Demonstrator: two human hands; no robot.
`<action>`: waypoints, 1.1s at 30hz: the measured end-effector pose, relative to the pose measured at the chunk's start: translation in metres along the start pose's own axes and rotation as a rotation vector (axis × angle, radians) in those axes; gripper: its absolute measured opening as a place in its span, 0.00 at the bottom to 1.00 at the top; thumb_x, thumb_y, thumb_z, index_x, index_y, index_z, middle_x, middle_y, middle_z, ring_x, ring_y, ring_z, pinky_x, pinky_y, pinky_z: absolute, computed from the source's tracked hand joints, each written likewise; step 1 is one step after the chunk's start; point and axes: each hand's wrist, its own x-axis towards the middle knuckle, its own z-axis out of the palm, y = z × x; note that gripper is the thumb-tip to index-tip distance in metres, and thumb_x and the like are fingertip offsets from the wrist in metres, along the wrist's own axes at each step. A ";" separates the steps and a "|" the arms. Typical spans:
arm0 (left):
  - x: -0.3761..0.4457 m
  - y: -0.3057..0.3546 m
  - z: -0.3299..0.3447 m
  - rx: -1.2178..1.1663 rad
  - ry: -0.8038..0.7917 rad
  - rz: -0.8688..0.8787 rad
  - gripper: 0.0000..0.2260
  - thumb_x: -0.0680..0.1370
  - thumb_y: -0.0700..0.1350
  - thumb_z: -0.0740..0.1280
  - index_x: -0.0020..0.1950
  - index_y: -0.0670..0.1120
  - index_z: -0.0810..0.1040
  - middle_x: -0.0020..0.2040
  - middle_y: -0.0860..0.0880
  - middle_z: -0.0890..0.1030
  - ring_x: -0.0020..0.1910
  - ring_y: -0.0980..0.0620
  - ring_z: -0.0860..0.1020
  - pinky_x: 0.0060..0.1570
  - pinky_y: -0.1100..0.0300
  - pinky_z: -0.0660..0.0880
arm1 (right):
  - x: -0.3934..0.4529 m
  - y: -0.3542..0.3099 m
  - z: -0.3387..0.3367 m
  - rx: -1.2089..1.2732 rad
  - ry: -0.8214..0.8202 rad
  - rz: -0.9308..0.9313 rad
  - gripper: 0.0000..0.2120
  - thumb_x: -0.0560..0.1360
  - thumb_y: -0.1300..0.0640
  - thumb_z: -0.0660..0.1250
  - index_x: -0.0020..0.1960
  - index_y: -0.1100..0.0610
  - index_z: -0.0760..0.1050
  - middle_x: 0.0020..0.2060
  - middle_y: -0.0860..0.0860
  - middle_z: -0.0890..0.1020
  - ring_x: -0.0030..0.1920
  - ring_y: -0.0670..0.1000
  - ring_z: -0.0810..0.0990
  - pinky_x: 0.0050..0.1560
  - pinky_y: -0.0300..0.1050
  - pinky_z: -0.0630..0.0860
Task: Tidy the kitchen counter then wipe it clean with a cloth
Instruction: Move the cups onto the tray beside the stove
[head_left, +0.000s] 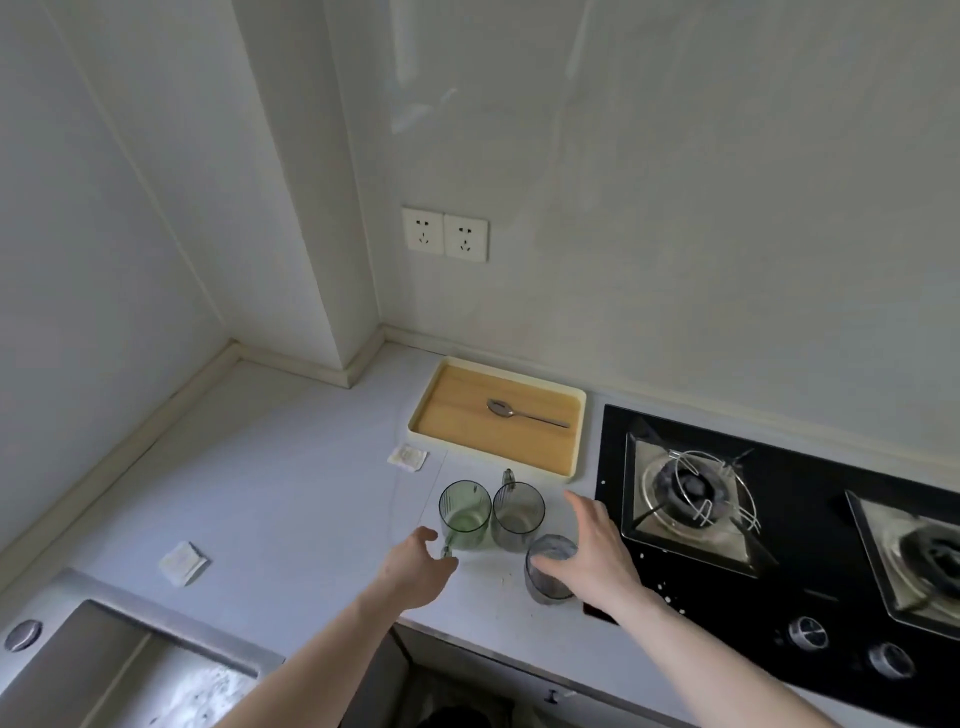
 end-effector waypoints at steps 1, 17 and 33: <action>0.009 -0.001 0.004 -0.023 -0.011 -0.024 0.25 0.76 0.55 0.67 0.71 0.50 0.69 0.47 0.50 0.84 0.45 0.49 0.84 0.50 0.54 0.81 | 0.005 -0.001 -0.003 0.010 -0.015 -0.009 0.49 0.68 0.37 0.76 0.80 0.47 0.54 0.76 0.46 0.60 0.75 0.50 0.65 0.70 0.46 0.68; 0.046 0.041 -0.043 -0.164 0.219 0.113 0.09 0.82 0.50 0.64 0.47 0.51 0.81 0.33 0.51 0.84 0.31 0.60 0.80 0.27 0.69 0.70 | 0.066 -0.016 0.002 -0.104 -0.208 -0.121 0.47 0.68 0.39 0.75 0.79 0.47 0.56 0.73 0.45 0.63 0.71 0.52 0.67 0.69 0.46 0.69; 0.153 0.112 -0.086 -0.309 0.150 0.028 0.11 0.83 0.50 0.62 0.56 0.45 0.79 0.46 0.44 0.84 0.43 0.47 0.82 0.37 0.57 0.81 | 0.086 -0.028 0.017 -0.208 -0.275 -0.106 0.44 0.69 0.44 0.75 0.79 0.48 0.58 0.71 0.47 0.67 0.66 0.54 0.73 0.64 0.48 0.72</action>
